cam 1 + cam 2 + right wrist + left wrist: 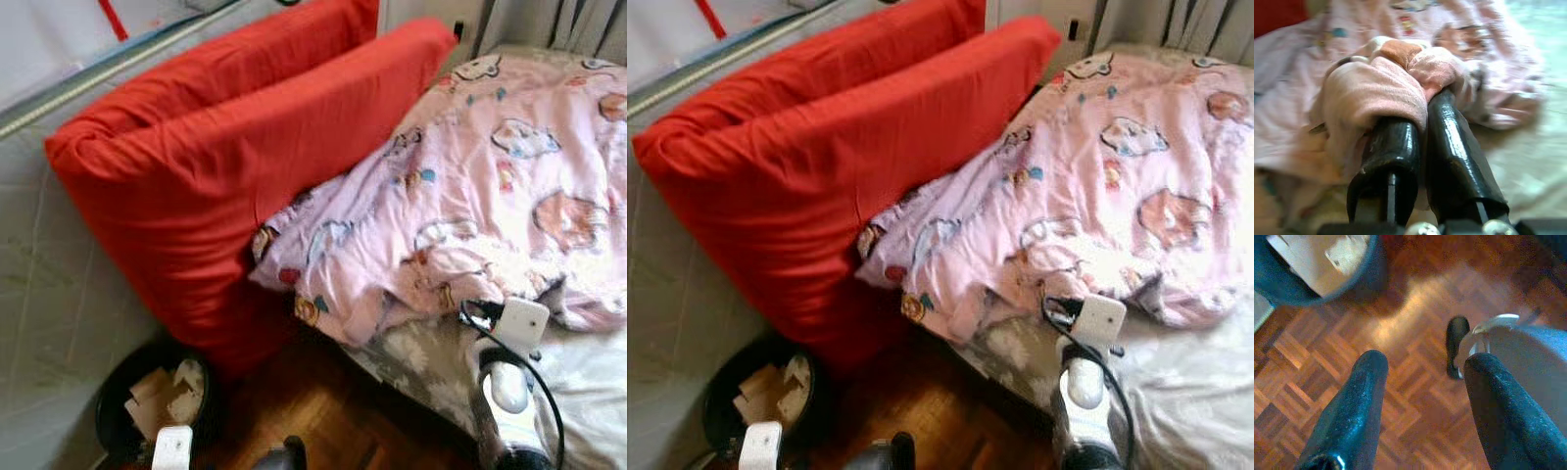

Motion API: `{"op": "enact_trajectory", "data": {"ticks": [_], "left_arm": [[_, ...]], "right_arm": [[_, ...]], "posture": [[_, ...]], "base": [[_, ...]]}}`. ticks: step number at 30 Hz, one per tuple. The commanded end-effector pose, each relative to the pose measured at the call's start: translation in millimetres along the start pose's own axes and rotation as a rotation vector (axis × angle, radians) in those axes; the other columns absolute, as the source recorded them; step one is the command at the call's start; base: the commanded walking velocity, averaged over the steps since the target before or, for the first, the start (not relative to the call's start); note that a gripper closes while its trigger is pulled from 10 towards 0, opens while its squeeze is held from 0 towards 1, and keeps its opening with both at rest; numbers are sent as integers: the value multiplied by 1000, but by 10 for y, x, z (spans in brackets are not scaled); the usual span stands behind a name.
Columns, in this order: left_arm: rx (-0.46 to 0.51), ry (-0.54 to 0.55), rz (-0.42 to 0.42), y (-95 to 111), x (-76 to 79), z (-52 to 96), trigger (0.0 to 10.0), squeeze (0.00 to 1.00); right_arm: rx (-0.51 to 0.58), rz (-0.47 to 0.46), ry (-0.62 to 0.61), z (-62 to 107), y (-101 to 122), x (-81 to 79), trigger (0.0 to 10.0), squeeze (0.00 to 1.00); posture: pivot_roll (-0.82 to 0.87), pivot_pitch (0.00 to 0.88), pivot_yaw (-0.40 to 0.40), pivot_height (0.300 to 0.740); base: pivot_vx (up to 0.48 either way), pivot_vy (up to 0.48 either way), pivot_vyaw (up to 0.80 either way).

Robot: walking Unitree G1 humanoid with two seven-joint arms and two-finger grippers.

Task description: Clean up the room

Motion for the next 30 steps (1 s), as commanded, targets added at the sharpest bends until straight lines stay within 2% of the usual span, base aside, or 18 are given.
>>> {"op": "enact_trajectory", "data": {"ticks": [1,12,14,20,24,25,28,30], "left_arm": [[-11,1,-17,-47,-31,16,10000,0],[2,-10,-19,-32,19,11,10000,0],[1,-11,-16,-35,28,11,10000,0],[-4,-5,-3,-58,18,17,10000,0],[-10,-3,-2,-74,16,20,10000,0],[-14,-13,-14,-89,32,23,10000,0],[-30,-25,-28,-133,57,31,10000,0],[-31,-19,-23,-137,45,33,10000,0]], "right_arm": [[4,-2,14,32,-21,-67,10000,0],[12,2,7,30,-7,-43,10000,0],[43,-19,21,20,57,-57,10000,0],[137,-19,120,13,263,-223,10000,0],[171,-25,144,5,348,-275,10000,0],[189,-40,166,16,393,-321,10000,0],[221,-7,224,63,452,-422,10000,0],[223,-1,230,76,461,-426,10000,0]], "posture": [[38,147,80,740],[30,133,77,740],[27,131,74,740],[27,137,64,740],[26,143,57,740],[27,143,56,740],[27,144,56,740],[27,148,52,740]], "base": [[-292,0,0],[-292,0,0],[-292,0,0],[-292,0,0],[-293,0,0],[0,0,0],[0,0,0],[0,0,0]]}}
Point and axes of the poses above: a point about 5 cm out from each wrist's last joint towards the gripper, its own z axis pointing back from the gripper into the wrist, its own y axis along the axis of the wrist's last joint, x = y × z, the point moved 5 cm from there along -z, pointing out of the wrist towards the gripper, and after that the axes turned 8 degrees about -z, right-handed, at the moved point
